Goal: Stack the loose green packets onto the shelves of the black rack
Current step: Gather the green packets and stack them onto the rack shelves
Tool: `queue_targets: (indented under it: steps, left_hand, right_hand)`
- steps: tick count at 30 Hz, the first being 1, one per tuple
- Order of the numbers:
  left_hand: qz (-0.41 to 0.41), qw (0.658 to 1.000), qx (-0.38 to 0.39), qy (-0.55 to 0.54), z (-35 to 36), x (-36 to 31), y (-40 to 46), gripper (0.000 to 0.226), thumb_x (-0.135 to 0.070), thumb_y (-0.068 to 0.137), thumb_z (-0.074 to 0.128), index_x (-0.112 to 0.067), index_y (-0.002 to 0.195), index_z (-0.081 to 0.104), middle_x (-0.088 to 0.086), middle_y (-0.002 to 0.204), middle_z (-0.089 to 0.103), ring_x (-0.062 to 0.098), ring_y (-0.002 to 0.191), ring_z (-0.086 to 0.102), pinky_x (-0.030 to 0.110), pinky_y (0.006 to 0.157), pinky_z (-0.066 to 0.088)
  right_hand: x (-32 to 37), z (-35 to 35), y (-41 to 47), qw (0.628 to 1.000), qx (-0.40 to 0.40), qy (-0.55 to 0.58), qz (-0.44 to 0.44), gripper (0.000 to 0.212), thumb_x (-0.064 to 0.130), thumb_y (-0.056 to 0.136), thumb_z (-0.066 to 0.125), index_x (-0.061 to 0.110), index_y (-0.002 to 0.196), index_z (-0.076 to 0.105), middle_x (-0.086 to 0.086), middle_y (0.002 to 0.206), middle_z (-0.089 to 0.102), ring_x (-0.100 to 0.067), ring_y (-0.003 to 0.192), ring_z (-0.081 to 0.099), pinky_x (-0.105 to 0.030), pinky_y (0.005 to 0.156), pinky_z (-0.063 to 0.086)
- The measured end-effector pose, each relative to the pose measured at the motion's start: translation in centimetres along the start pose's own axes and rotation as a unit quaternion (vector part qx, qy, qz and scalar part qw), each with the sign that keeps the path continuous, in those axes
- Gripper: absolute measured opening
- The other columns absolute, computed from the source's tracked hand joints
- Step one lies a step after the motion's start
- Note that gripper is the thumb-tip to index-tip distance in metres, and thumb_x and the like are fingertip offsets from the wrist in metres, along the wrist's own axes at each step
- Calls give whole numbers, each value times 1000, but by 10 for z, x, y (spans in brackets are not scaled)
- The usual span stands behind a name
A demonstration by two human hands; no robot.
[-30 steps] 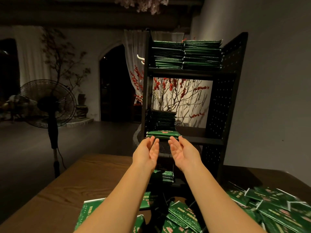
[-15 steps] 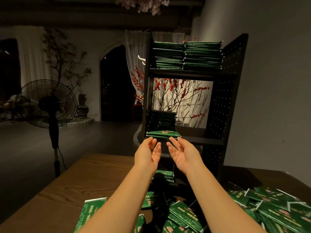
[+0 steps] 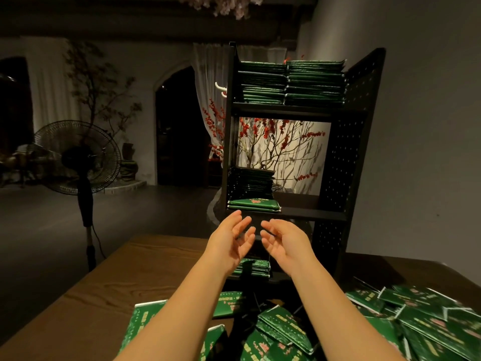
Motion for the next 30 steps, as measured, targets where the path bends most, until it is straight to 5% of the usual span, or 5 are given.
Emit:
queue_targets:
  steps: [6,12,22,27,30]
  left_hand:
    - [78,958,16,277,-22,6,-10,15,-11,92,60,-18,104,68,9,93,72,20,75,65,29,64,52]
    - [188,790,-7,584,-71,-4,-21,9,-20,89,64,-28,87,67,-9,78,66,9,73,59,28,71,46]
    - [168,677,-55,715,-132,31,-30,13,-29,94,58,-41,92,58,-23,97,64,6,97,60,37,98,44]
    - [200,609,-54,765,-125,32,-32,21,-34,97,52,-40,117,58,-22,117,61,5,119,49,38,101,28]
    - [191,611,-19,768,-123,41,-30,27,-34,99,49,-41,125,55,-23,125,59,3,123,47,37,106,22]
  right_hand:
    - [-26,4,-17,957,25,-284,-47,9,9,91,60,13,94,68,-5,83,70,-13,71,63,-27,63,53]
    - [-56,2,-25,810,80,-561,-148,13,18,90,66,31,85,63,12,87,64,-5,82,59,-13,65,40]
    - [-131,-28,-24,598,67,-795,-72,46,39,92,60,28,135,49,6,141,48,-24,128,46,-46,104,41]
    - [-139,-44,-25,594,74,-801,-10,72,50,89,60,38,151,25,12,163,12,-30,149,15,-59,117,15]
    - [-143,-44,-23,569,98,-816,8,67,34,94,54,37,153,21,9,162,19,-29,144,27,-55,116,21]
Point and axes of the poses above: each hand's wrist, its own y-axis towards the middle knuckle, its own z-axis out of the palm, x = y × z, the point moved 9 cm from there along y, towards the middle knuckle
